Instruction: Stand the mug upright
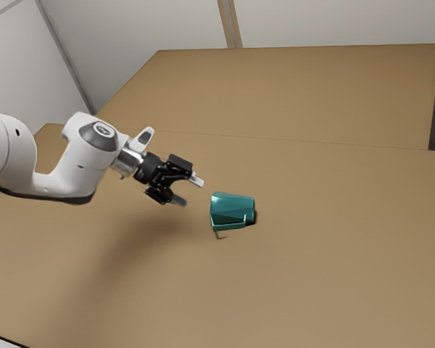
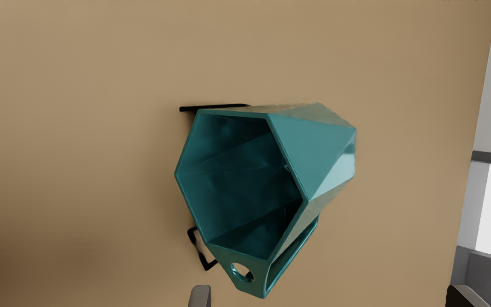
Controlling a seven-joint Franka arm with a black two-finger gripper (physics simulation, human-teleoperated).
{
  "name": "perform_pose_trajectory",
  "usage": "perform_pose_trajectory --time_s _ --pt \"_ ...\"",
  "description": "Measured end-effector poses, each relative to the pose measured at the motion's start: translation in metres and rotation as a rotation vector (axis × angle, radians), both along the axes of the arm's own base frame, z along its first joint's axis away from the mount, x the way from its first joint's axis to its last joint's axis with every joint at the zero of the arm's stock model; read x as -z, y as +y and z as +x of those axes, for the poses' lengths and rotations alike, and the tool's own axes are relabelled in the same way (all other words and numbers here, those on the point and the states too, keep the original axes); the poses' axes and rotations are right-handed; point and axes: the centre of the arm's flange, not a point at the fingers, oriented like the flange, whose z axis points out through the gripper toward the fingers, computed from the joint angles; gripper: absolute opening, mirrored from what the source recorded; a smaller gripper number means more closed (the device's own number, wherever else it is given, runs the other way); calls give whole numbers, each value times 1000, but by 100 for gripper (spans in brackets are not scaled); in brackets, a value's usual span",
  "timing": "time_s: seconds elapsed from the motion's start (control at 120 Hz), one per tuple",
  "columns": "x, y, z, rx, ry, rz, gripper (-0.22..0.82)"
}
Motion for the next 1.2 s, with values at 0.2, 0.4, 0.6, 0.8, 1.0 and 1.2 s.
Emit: perform_pose_trajectory --time_s 0.2,0.4,0.6,0.8,1.0,1.2 --pt "23 -9 8 50 -111 -43 60" --pt "39 -25 13 74 -188 -97 60" --pt "55 -37 15 88 -234 -147 60" --pt "70 -43 14 93 -259 -192 45" --pt "70 -50 16 116 -299 -211 10" --pt "65 -52 18 146 -346 -209 -9"
